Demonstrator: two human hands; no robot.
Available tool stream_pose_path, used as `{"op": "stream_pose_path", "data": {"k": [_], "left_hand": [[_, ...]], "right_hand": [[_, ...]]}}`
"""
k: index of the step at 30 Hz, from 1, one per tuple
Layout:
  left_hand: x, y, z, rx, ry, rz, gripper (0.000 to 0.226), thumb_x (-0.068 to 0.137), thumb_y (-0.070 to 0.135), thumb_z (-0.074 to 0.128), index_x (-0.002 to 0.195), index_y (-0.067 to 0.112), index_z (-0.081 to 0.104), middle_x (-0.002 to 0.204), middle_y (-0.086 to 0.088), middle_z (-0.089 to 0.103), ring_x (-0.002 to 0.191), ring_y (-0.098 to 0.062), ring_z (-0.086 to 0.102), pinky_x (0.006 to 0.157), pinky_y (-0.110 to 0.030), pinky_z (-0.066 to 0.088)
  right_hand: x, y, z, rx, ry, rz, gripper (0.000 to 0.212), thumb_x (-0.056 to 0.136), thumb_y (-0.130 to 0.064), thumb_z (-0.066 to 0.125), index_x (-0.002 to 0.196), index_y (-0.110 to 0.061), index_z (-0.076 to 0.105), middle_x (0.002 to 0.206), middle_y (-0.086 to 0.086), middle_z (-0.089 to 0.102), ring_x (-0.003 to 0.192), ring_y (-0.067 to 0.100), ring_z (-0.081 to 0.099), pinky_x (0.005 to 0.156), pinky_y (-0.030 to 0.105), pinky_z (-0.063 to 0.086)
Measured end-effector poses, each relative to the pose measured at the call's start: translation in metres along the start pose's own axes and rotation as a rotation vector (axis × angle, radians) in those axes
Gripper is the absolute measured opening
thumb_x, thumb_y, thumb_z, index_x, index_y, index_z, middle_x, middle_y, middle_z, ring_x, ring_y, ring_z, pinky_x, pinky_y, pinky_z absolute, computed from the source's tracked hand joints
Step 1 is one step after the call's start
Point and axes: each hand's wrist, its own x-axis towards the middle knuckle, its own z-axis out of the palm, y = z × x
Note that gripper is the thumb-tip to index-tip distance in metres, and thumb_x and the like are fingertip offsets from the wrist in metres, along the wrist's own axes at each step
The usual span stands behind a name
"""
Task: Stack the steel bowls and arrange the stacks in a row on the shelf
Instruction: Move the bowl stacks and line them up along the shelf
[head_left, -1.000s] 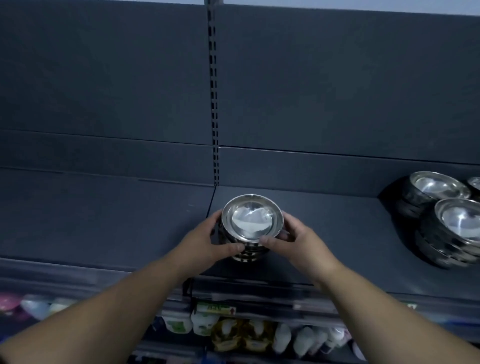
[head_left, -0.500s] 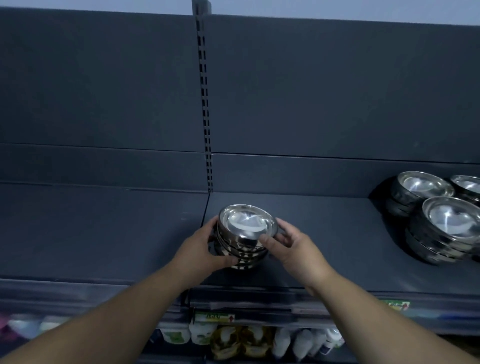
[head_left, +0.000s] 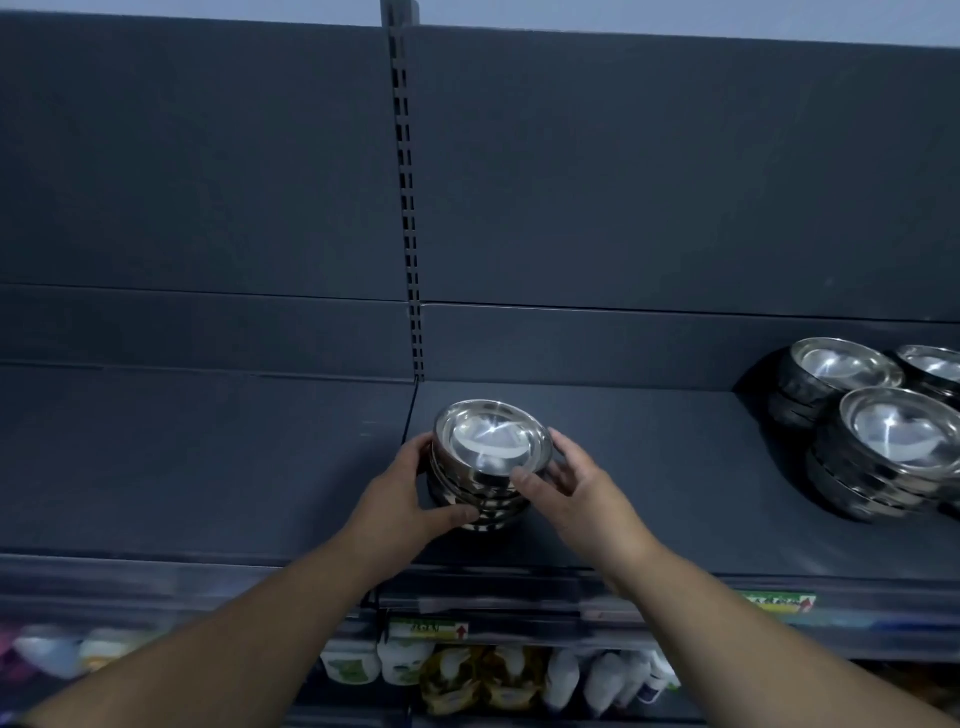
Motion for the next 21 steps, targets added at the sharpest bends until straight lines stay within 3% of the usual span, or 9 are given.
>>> {"op": "stream_pose_path", "data": {"k": [4, 10, 14, 17, 21], "left_hand": [[-0.003, 0.001, 0.002, -0.03, 0.028, 0.031, 0.086, 0.067, 0.034, 0.085, 0.135, 0.041, 0.033, 0.13, 0.021, 0.048, 0.126, 0.0, 0.043, 0.11, -0.027, 0.034], [-0.004, 0.003, 0.005, -0.05, 0.067, 0.046, 0.087, 0.07, 0.038, 0.082, 0.14, 0.034, 0.031, 0.133, 0.02, 0.047, 0.124, 0.002, 0.043, 0.102, -0.02, 0.034], [-0.009, 0.003, 0.008, -0.015, 0.051, 0.022, 0.088, 0.072, 0.037, 0.081, 0.141, 0.03, 0.027, 0.128, 0.02, 0.04, 0.119, 0.0, 0.037, 0.097, -0.02, 0.033], [-0.008, 0.003, 0.008, -0.001, 0.045, 0.015, 0.083, 0.068, 0.036, 0.084, 0.13, 0.04, 0.029, 0.129, 0.018, 0.043, 0.118, -0.001, 0.041, 0.094, -0.017, 0.035], [-0.005, 0.013, 0.004, -0.023, 0.019, 0.024, 0.071, 0.068, 0.03, 0.085, 0.106, 0.056, 0.031, 0.109, 0.036, 0.043, 0.096, 0.025, 0.042, 0.071, 0.005, 0.034]], "right_hand": [[0.0, -0.002, -0.002, 0.048, -0.009, 0.009, 0.077, 0.085, -0.015, 0.071, 0.15, -0.017, 0.029, 0.138, -0.002, 0.057, 0.105, -0.014, 0.058, 0.075, 0.003, 0.048], [0.005, -0.008, -0.004, 0.067, -0.001, -0.066, 0.075, 0.081, -0.01, 0.073, 0.146, -0.018, 0.035, 0.124, -0.01, 0.064, 0.109, -0.007, 0.063, 0.082, 0.01, 0.051], [0.007, -0.004, -0.005, 0.004, -0.005, -0.084, 0.076, 0.063, -0.035, 0.078, 0.132, -0.031, 0.047, 0.112, -0.021, 0.068, 0.113, -0.001, 0.062, 0.094, 0.02, 0.049], [0.005, -0.002, -0.004, -0.046, 0.004, -0.068, 0.09, 0.059, -0.046, 0.079, 0.14, -0.027, 0.045, 0.118, -0.021, 0.065, 0.117, -0.001, 0.06, 0.103, 0.027, 0.046], [0.003, -0.005, -0.006, -0.185, 0.026, -0.075, 0.091, 0.055, -0.062, 0.076, 0.137, -0.037, 0.045, 0.123, -0.025, 0.06, 0.121, -0.004, 0.054, 0.105, 0.025, 0.043]]}}
